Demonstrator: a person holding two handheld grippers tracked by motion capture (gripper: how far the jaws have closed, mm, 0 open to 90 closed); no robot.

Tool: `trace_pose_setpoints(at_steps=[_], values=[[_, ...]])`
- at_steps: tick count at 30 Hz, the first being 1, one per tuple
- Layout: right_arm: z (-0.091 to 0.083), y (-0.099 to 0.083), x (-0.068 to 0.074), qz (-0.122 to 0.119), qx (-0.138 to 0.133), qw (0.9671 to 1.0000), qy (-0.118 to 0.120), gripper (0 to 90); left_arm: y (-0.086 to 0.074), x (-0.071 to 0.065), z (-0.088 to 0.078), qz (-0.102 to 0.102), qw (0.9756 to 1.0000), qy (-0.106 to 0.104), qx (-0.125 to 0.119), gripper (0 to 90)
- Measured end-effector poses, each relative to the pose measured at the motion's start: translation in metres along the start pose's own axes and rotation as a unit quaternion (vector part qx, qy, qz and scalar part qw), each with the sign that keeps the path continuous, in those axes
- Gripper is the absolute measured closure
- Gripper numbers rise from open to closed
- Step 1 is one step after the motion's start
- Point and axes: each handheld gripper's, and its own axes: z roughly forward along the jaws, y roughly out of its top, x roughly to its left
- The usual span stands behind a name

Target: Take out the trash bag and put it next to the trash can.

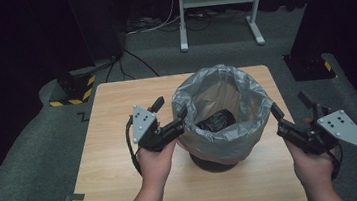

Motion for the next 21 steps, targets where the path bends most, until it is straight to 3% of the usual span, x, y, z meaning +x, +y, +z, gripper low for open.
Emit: trace_pose_setpoints(at_steps=[2,5,9,12,17,21], values=[[0.003,0.001,0.002,0.004,0.001,1.0,0.002,22.4,0.001,0.001,0.004,0.007,0.9999,0.008,0.003,27.3],[0.009,0.002,0.006,0.008,0.007,0.9999,0.002,23.5,0.001,0.004,0.009,-0.003,0.9999,0.008,0.013,28.8],[0.018,0.003,0.009,0.004,0.014,0.9999,-0.002,26.6,0.0,0.007,0.011,-0.007,0.9998,0.006,0.015,43.1],[0.025,0.003,0.01,0.005,0.026,0.9997,-0.003,29.8,-0.003,0.006,0.014,-0.007,0.9997,0.008,0.021,45.5],[0.033,0.002,0.014,0.006,0.052,0.9986,0.0,32.2,-0.008,0.007,0.017,-0.03,0.9993,0.001,0.023,47.4],[0.035,0.003,0.015,0.014,0.064,0.9978,-0.004,33.7,-0.007,0.003,0.016,-0.024,0.9993,-0.001,0.027,57.1]])
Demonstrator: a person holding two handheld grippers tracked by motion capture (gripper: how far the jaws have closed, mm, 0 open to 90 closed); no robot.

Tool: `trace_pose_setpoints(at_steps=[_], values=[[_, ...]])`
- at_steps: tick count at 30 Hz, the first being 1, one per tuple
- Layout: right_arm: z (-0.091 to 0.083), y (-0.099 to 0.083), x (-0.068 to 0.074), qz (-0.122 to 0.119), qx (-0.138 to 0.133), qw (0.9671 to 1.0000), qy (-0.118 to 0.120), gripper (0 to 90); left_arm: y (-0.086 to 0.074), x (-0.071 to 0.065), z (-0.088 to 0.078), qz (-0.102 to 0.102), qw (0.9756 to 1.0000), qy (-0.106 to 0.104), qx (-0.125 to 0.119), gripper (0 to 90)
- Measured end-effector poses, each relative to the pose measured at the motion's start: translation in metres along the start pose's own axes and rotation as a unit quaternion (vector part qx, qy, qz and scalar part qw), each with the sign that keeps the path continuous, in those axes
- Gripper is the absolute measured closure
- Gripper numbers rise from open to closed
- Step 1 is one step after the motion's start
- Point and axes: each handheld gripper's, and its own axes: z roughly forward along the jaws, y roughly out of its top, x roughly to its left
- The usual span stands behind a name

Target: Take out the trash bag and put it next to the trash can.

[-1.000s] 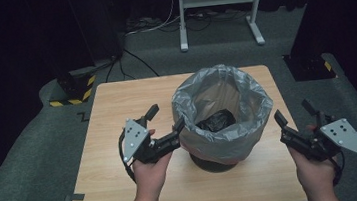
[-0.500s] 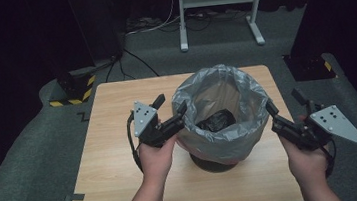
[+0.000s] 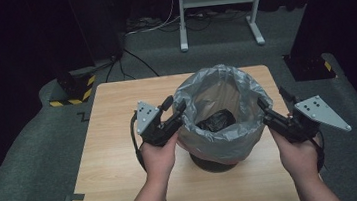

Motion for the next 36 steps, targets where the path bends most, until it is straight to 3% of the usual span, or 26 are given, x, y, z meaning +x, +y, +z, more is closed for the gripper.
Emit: trace_pose_setpoints(at_steps=[10,12,14,15,17,20,23,30,36], values=[[0.011,-0.004,0.001,0.008,0.041,0.9991,-0.007,51.4,0.004,-0.006,-0.001,0.012,0.9995,0.027,0.014,64.4],[0.013,-0.006,0.001,0.007,0.053,0.9986,-0.006,56.3,0.005,-0.006,-0.002,0.015,0.9993,0.031,0.013,68.5],[0.015,-0.008,0.002,0.004,0.059,0.9983,0.0,64.5,0.005,-0.007,-0.003,0.033,0.9987,0.038,0.008,73.6],[0.016,-0.007,0.003,0.0,0.061,0.9981,-0.002,68.0,0.005,-0.007,-0.003,0.043,0.9982,0.04,0.007,77.7],[0.016,-0.005,0.006,-0.012,0.064,0.9977,-0.018,73.2,0.006,-0.006,-0.004,0.043,0.9982,0.04,0.007,81.5],[0.016,-0.006,0.004,-0.013,0.058,0.998,-0.024,79.9,0.006,-0.005,-0.004,0.038,0.9987,0.033,0.003,88.2],[0.014,-0.006,0.005,-0.021,0.047,0.9982,-0.03,88.5,0.005,-0.006,-0.004,0.039,0.9987,0.033,0.0,89.3],[0.012,-0.005,0.008,-0.027,0.022,0.9989,-0.032,89.8,0.009,-0.007,-0.005,0.038,0.9988,0.025,-0.021,89.7],[0.01,0.002,0.013,-0.021,-0.011,0.999,-0.039,89.8,0.022,-0.012,-0.006,0.05,0.9976,0.018,-0.044,89.7]])
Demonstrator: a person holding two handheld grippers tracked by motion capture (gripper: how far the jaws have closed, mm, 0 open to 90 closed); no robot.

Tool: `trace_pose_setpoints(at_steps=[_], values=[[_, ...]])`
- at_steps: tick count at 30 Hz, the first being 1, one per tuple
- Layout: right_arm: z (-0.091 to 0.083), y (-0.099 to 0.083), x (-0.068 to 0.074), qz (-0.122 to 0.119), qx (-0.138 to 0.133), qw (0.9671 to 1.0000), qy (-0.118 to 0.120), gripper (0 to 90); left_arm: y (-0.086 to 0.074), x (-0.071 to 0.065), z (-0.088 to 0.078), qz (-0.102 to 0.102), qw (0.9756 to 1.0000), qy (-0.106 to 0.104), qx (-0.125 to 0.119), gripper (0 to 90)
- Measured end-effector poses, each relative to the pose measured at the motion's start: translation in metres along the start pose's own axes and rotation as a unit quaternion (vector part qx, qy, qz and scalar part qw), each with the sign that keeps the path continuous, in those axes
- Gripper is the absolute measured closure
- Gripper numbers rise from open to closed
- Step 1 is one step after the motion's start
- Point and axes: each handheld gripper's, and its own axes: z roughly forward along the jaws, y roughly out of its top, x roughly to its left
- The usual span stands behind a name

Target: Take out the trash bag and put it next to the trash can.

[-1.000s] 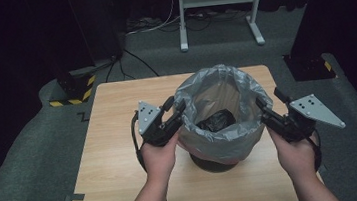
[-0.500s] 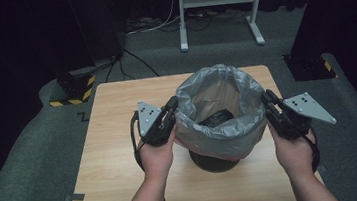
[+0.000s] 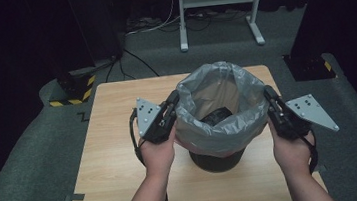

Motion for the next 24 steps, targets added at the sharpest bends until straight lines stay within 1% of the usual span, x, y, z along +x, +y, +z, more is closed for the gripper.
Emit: trace_pose_setpoints(at_steps=[3,7,14,20,21,24], values=[[-0.001,0.004,0.001,0.002,-0.01,0.9999,-0.002,89.8,0.007,-0.001,0.0,0.001,0.9999,-0.001,-0.014,89.7],[-0.003,0.01,-0.001,-0.002,-0.02,0.9998,-0.008,89.8,0.014,-0.001,0.0,0.002,0.9998,-0.003,-0.022,89.8],[-0.005,0.024,-0.003,0.004,-0.044,0.9989,-0.015,89.9,0.03,-0.004,-0.001,0.008,0.9989,-0.009,-0.046,89.8],[-0.007,0.035,0.0,0.005,-0.064,0.9978,-0.017,90.0,0.041,-0.006,-0.002,0.01,0.9979,-0.017,-0.062,89.8],[-0.007,0.037,0.001,0.008,-0.065,0.9977,-0.016,90.0,0.042,-0.006,-0.002,0.015,0.9977,-0.017,-0.064,89.8],[-0.007,0.041,0.003,0.011,-0.072,0.9972,-0.017,90.0,0.044,-0.004,-0.005,0.011,0.9974,-0.018,-0.069,89.8]])
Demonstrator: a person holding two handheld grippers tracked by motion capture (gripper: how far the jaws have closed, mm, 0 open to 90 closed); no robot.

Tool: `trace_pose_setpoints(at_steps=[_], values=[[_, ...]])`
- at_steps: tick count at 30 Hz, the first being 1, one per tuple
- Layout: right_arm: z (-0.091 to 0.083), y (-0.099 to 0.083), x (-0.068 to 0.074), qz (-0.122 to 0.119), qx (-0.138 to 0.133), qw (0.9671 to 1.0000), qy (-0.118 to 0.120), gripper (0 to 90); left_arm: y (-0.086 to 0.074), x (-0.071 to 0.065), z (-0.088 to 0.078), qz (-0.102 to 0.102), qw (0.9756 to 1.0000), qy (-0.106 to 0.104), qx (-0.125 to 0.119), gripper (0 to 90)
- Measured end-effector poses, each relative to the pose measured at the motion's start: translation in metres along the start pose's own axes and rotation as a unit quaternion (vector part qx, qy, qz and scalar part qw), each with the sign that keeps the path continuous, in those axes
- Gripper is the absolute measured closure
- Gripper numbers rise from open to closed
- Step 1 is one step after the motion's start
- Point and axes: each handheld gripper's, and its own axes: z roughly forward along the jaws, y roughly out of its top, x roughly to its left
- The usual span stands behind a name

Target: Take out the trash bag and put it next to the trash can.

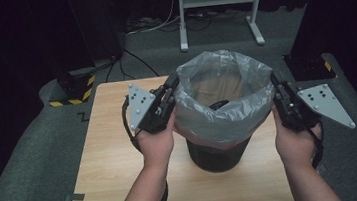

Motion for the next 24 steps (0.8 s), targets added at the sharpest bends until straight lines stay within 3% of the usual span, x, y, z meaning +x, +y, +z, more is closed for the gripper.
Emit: trace_pose_setpoints(at_steps=[5,16,24], values=[[0.0,0.005,0.004,0.0,-0.013,0.9999,0.0,89.9,-0.007,0.008,-0.007,-0.009,0.9999,0.003,0.004,89.8],[0.003,-0.006,0.014,-0.004,-0.001,1.0,0.009,90.0,-0.041,0.016,-0.019,-0.023,0.9992,0.007,0.033,89.8],[0.011,0.009,0.023,-0.002,-0.013,0.9998,0.015,90.0,-0.046,0.016,-0.022,-0.023,0.999,0.007,0.038,89.8]])
